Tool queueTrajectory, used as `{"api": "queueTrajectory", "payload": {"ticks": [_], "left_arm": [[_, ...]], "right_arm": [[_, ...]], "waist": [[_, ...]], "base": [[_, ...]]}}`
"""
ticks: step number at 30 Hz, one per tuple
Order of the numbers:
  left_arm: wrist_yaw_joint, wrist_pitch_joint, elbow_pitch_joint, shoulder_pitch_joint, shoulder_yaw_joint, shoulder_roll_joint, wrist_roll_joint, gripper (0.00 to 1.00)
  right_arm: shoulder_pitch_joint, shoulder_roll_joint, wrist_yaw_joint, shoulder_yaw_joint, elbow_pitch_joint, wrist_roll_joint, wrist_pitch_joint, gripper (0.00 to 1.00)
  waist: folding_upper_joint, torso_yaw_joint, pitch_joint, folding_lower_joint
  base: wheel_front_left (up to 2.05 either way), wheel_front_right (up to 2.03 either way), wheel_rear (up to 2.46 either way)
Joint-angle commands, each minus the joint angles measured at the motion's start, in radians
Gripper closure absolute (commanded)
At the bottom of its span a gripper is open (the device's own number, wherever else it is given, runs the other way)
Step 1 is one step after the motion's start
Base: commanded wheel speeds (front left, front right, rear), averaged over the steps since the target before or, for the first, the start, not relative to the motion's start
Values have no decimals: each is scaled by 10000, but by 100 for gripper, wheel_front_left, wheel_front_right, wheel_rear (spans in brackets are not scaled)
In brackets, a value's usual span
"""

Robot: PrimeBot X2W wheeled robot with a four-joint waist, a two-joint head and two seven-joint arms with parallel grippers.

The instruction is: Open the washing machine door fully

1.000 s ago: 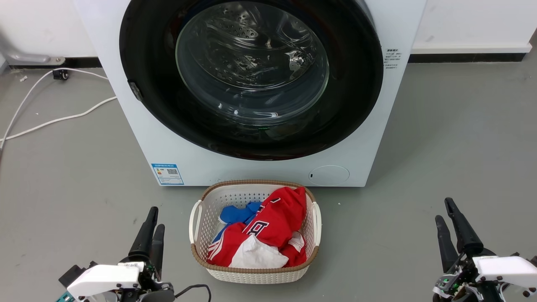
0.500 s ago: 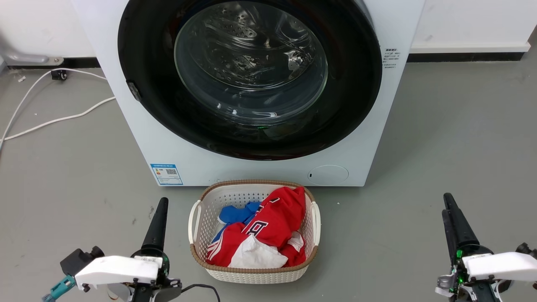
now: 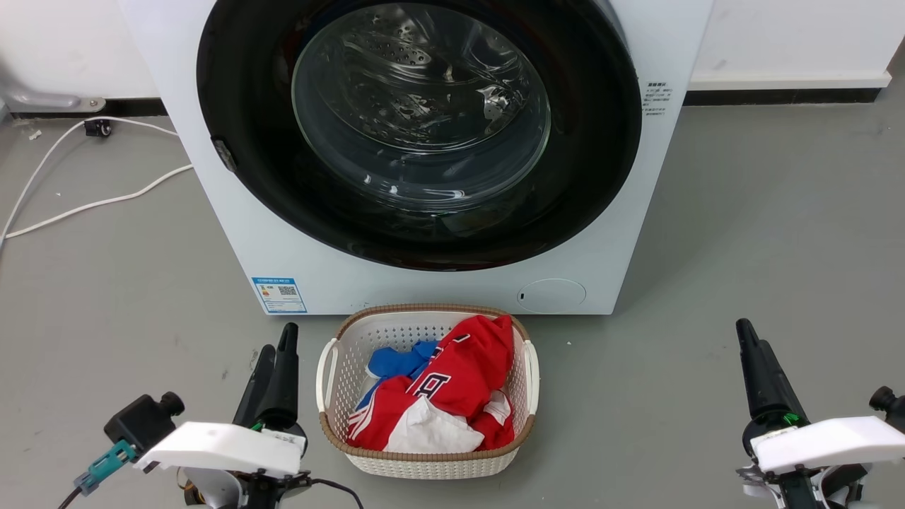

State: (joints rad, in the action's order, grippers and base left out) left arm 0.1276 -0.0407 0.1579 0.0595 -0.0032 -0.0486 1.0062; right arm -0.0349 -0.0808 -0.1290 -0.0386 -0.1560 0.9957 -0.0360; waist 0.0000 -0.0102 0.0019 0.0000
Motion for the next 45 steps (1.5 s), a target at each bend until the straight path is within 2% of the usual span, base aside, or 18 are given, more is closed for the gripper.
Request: {"api": "queueTrajectory", "payload": {"ticks": [1, 13, 24, 36, 45], "left_arm": [[14, -136, -243, 39, -121, -33, -701, 0], [-270, -504, -341, 71, -645, -414, -2932, 0], [-611, -834, -255, 196, -1198, -864, -4497, 0], [-1005, -1164, -294, 252, -1676, -1255, -5772, 0], [-1106, -1380, -213, 300, -1900, -1407, -6438, 0]], "right_arm": [[-29, 17, -10, 42, 250, -548, -109, 0], [100, 27, -12, 79, 500, -2742, -151, 0], [257, 86, -15, 81, 728, -4481, -217, 0], [430, 175, -17, 72, 959, -6011, -316, 0], [547, 233, -20, 76, 1075, -6878, -346, 0]], "waist": [[0, -4, 0, 0], [0, -17, -5, 0], [0, -3, -31, 0], [0, -18, -73, 0], [0, -29, -81, 0]], "base": [[0, 0, 0], [0, 0, 0], [0, 0, 0], [0, 0, 0], [0, 0, 0]]}}
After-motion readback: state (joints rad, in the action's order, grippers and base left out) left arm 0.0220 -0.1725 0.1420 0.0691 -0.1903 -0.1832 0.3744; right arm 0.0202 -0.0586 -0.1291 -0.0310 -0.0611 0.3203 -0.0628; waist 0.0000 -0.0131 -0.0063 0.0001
